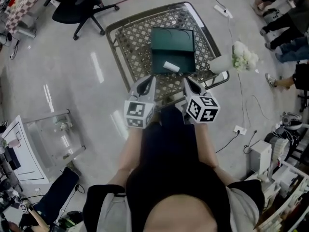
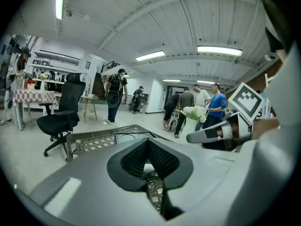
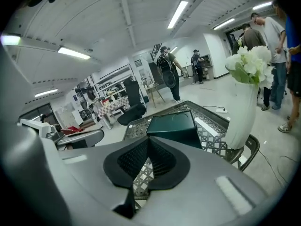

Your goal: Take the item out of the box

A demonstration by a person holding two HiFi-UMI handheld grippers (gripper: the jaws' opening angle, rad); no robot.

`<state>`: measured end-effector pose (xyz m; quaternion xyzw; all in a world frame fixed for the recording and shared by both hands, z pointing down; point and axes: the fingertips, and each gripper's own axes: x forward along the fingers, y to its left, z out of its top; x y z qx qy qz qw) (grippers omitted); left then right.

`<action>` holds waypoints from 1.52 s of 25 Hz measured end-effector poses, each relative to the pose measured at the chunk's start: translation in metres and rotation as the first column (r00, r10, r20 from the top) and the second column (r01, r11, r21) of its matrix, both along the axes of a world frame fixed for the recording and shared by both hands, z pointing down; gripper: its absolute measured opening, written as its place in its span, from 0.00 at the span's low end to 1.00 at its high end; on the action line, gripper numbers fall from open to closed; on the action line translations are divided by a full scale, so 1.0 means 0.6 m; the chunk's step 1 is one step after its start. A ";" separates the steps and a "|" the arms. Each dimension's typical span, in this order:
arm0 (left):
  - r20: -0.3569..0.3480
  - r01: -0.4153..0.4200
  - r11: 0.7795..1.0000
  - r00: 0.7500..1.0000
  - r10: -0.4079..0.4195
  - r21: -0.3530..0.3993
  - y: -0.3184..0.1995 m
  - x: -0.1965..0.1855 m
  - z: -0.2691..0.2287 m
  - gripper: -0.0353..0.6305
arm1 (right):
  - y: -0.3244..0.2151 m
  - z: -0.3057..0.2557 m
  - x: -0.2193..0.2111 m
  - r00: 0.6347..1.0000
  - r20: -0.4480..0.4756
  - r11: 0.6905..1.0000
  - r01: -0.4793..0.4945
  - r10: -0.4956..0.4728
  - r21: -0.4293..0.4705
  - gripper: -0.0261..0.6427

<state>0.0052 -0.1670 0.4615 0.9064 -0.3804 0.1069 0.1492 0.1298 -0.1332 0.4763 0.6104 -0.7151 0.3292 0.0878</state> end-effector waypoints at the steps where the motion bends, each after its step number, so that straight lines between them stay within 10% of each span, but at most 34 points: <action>1: 0.000 0.007 1.000 1.000 -0.007 -0.009 -0.005 0.003 0.005 0.06 | -0.006 0.005 0.006 1.000 -0.001 1.000 0.007 -0.007 -0.011 0.04; 38: 0.077 0.101 0.971 0.993 -0.086 -0.216 -0.091 0.075 0.152 0.06 | -0.142 0.144 0.063 0.982 0.063 0.962 0.189 -0.180 -0.196 0.04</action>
